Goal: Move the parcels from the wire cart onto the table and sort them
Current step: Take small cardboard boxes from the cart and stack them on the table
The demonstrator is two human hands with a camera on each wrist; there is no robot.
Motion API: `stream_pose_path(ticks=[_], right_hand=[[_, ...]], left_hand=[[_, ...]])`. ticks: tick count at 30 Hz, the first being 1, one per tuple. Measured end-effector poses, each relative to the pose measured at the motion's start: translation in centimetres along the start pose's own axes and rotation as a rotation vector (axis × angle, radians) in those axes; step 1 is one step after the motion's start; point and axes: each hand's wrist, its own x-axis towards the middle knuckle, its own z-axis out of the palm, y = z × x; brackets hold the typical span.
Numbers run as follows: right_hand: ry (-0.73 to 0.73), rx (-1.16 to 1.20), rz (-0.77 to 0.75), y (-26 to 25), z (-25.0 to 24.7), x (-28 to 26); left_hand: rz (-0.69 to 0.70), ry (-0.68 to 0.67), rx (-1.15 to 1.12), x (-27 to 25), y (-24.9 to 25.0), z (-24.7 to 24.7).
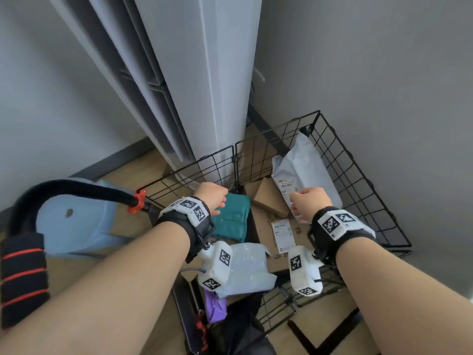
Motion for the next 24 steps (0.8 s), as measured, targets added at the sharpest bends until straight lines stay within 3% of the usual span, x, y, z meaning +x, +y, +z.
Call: stream_pose_path(ticks=[10, 18, 24], right_hand=[[-0.063, -0.042, 0.109, 5.6, 4.9, 10.6], [-0.169, -0.186, 0.095, 9.6, 7.8, 17.6], [-0.275, -0.378, 0.065, 9.3, 8.6, 19.9]], left_hand=[[-0.124, -0.127, 0.065, 9.6, -2.4, 6.8], [-0.084, -0.163, 0.123, 18.1, -2.7, 12.0], [-0.029, -0.168, 0.193, 22.1, -3.4, 14.5]])
